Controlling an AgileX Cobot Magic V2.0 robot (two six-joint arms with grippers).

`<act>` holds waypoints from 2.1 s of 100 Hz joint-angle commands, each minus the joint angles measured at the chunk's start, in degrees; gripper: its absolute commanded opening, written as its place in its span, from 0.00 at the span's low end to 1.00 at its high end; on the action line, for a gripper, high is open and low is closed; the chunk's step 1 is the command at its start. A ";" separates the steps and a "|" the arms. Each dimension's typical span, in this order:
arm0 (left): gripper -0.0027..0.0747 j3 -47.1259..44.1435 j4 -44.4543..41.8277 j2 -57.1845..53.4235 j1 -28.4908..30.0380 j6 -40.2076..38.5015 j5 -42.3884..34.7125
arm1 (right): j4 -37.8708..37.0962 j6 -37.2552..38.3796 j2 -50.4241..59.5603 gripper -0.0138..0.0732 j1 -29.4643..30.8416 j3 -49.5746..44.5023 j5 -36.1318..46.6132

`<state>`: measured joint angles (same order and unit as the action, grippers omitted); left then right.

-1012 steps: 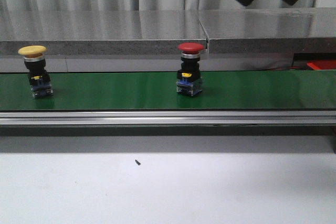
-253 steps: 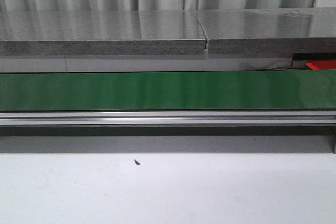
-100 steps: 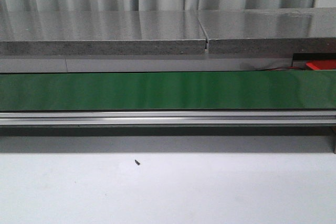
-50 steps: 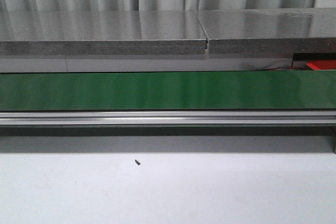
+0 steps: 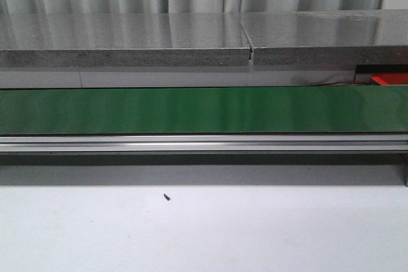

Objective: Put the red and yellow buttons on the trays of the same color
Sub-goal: 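Raise the right gripper away from the trays, then lower the left gripper onto the remaining red push-button and grasp it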

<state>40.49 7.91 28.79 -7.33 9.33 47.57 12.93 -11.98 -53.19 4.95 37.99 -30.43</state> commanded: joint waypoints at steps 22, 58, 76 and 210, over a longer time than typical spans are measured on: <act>0.01 1.50 1.01 0.23 -0.44 -0.41 -4.37 | -3.42 -0.54 7.88 0.09 -3.02 -1.59 4.59; 0.01 1.50 1.01 0.23 -0.44 -0.41 -4.37 | -4.34 -0.54 20.19 0.09 -3.02 -7.07 3.30; 0.01 1.50 1.04 0.23 -0.44 -0.41 -4.37 | -4.34 -0.54 26.73 0.09 -3.02 -9.54 2.25; 0.68 29.11 1.83 45.89 30.79 -10.15 -2.17 | -4.23 -0.54 29.56 0.08 -3.02 -9.68 0.34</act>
<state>66.12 8.59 72.85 21.11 0.00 47.31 8.84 -12.08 -23.40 2.09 26.90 -33.60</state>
